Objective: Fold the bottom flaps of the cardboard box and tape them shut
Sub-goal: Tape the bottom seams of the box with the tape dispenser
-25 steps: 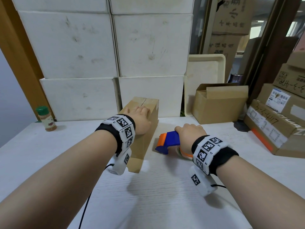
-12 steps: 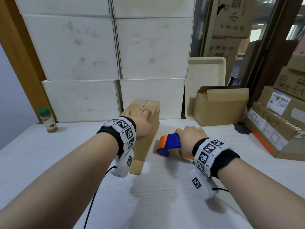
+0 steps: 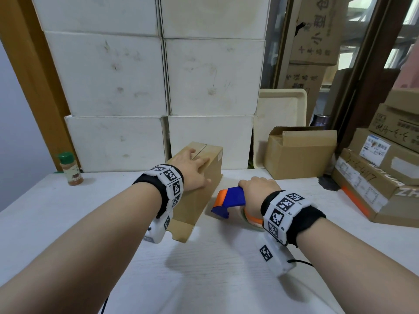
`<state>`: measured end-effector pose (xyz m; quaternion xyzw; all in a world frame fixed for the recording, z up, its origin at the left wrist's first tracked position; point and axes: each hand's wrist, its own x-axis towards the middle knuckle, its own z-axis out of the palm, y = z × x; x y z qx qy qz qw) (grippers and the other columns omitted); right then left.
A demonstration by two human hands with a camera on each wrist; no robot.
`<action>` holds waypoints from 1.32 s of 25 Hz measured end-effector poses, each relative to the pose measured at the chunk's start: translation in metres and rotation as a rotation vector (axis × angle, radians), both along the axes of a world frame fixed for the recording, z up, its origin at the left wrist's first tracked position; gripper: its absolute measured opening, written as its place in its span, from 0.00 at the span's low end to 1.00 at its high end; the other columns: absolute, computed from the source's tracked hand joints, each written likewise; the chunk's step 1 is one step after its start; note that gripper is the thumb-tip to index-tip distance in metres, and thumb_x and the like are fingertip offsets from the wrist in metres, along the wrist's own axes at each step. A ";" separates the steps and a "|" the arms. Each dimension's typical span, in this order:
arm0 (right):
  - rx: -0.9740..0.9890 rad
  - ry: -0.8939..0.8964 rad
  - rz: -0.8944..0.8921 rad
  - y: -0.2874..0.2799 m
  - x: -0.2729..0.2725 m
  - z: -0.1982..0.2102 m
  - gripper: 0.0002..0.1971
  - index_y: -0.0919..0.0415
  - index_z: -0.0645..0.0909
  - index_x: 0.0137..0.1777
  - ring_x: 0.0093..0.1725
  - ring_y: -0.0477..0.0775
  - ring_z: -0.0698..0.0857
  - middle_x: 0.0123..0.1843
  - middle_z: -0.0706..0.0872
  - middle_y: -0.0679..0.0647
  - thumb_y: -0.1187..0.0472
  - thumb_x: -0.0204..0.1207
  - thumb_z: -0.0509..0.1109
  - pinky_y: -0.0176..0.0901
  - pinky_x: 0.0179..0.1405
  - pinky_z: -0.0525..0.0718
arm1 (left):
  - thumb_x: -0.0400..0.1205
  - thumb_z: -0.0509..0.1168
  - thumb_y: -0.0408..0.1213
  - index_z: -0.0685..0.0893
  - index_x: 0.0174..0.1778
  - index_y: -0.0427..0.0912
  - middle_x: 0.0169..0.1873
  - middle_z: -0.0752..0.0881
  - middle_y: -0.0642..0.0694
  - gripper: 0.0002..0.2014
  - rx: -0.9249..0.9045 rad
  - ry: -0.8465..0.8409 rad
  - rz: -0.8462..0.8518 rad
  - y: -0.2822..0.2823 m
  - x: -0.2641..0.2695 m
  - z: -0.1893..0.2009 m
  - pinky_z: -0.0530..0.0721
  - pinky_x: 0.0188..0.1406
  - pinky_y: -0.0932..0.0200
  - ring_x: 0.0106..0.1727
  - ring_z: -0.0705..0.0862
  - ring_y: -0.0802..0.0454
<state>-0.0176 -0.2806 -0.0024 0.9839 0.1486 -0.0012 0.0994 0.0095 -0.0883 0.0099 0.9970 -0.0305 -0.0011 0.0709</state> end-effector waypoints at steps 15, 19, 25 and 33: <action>0.279 -0.125 0.032 -0.006 -0.009 0.050 0.21 0.53 0.70 0.66 0.48 0.57 0.77 0.55 0.79 0.56 0.63 0.72 0.63 0.47 0.50 0.74 | 0.73 0.66 0.37 0.75 0.70 0.64 0.72 0.71 0.68 0.29 -0.179 -0.077 -0.048 0.023 -0.011 0.004 0.68 0.61 0.66 0.73 0.72 0.59; 0.314 -0.129 0.046 -0.002 -0.009 0.055 0.21 0.53 0.70 0.66 0.48 0.58 0.79 0.55 0.79 0.56 0.63 0.72 0.62 0.48 0.49 0.75 | 0.66 0.67 0.57 0.86 0.41 0.64 0.59 0.84 0.66 0.10 -0.563 -0.087 -0.016 0.021 -0.011 0.001 0.73 0.70 0.62 0.64 0.81 0.61; 0.312 -0.124 0.059 0.001 -0.007 0.063 0.21 0.52 0.71 0.65 0.50 0.58 0.81 0.54 0.81 0.56 0.64 0.72 0.62 0.48 0.49 0.78 | 0.82 0.54 0.57 0.71 0.74 0.60 0.81 0.61 0.55 0.23 -0.195 -0.115 0.105 0.019 -0.010 0.000 0.45 0.83 0.45 0.83 0.55 0.53; 0.302 -0.161 0.071 0.004 -0.007 0.080 0.21 0.51 0.72 0.64 0.48 0.58 0.81 0.53 0.81 0.55 0.64 0.71 0.62 0.49 0.47 0.81 | 0.82 0.51 0.60 0.67 0.76 0.65 0.81 0.60 0.57 0.24 -0.242 -0.038 0.046 0.021 -0.013 -0.002 0.33 0.82 0.43 0.83 0.55 0.57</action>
